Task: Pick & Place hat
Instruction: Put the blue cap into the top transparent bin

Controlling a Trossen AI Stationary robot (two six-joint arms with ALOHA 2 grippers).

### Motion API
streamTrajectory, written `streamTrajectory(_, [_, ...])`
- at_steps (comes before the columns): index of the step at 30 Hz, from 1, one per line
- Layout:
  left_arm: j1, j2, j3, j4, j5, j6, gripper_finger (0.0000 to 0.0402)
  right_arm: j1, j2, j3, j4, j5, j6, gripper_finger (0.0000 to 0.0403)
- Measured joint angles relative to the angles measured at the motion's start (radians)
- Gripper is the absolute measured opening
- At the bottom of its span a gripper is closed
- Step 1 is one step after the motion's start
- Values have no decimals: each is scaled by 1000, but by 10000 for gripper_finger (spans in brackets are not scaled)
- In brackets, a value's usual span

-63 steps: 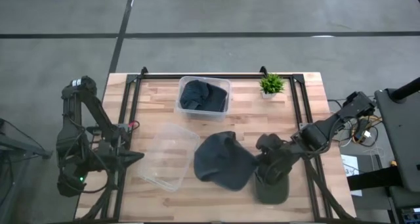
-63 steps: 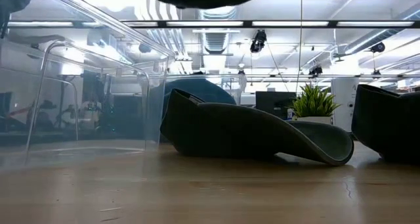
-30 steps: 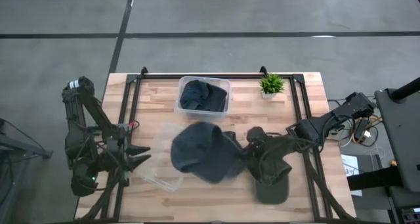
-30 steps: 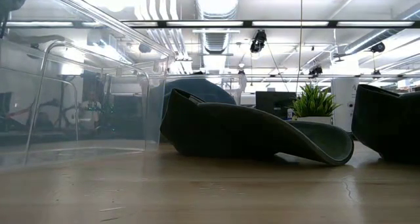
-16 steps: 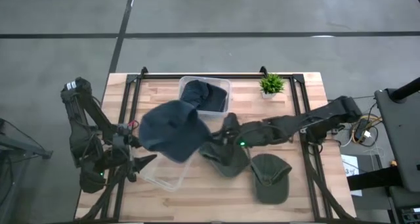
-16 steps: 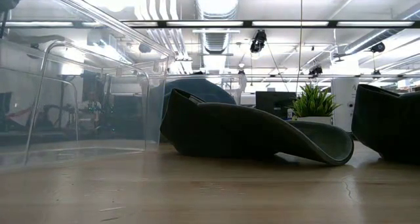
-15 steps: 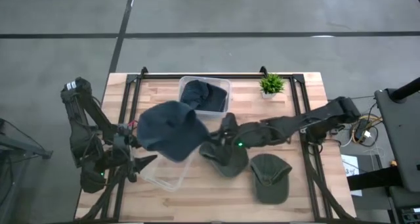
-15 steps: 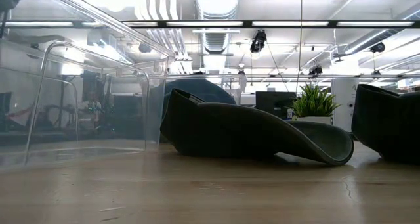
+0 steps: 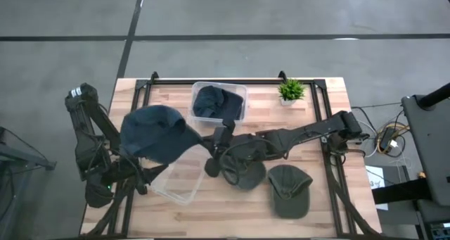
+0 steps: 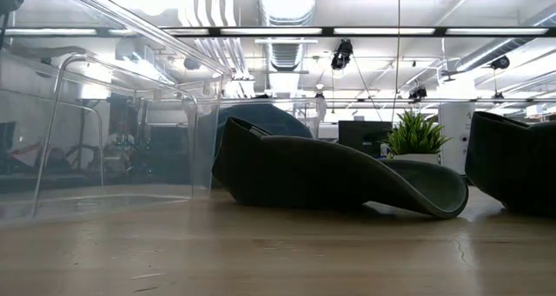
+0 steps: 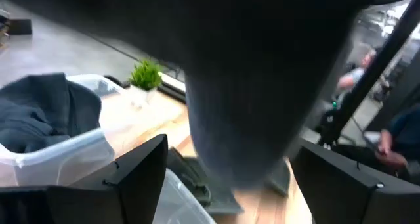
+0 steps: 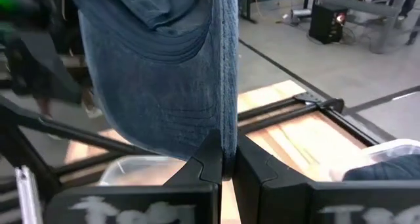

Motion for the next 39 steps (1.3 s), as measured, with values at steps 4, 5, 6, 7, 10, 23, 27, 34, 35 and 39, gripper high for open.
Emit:
streamTrajectory(4, [6, 0, 0, 4, -38, 8, 307, 2, 43, 79, -50, 0, -15, 11])
streamTrajectory(5, [13, 0, 0, 4, -41, 8, 305, 3, 55, 102, -59, 0, -15, 11])
streamTrajectory(6, [18, 0, 0, 4, -43, 10, 303, 6, 64, 122, -59, 0, -16, 11])
streamTrajectory(7, [24, 0, 0, 4, -44, 14, 299, 8, 71, 139, -76, 0, -19, 11])
streamTrajectory(10, [52, 0, 0, 5, -53, 35, 276, 18, 101, 192, -91, 2, -30, 11])
streamTrajectory(23, [79, -6, 2, 12, -33, 81, 16, 27, 108, 245, -193, 21, -23, 12])
streamTrajectory(27, [80, -7, 2, 7, -28, 91, 11, 25, 100, 252, -250, 10, -24, 22])
streamTrajectory(34, [79, -8, 2, 3, -32, 110, 11, 26, 93, 290, -375, 7, -26, 72])
streamTrajectory(35, [79, -8, 2, 2, -36, 112, 11, 26, 93, 297, -399, 7, -26, 81])
streamTrajectory(39, [78, -16, 2, 5, -54, 115, 11, 26, 87, 329, -553, 19, 6, 118])
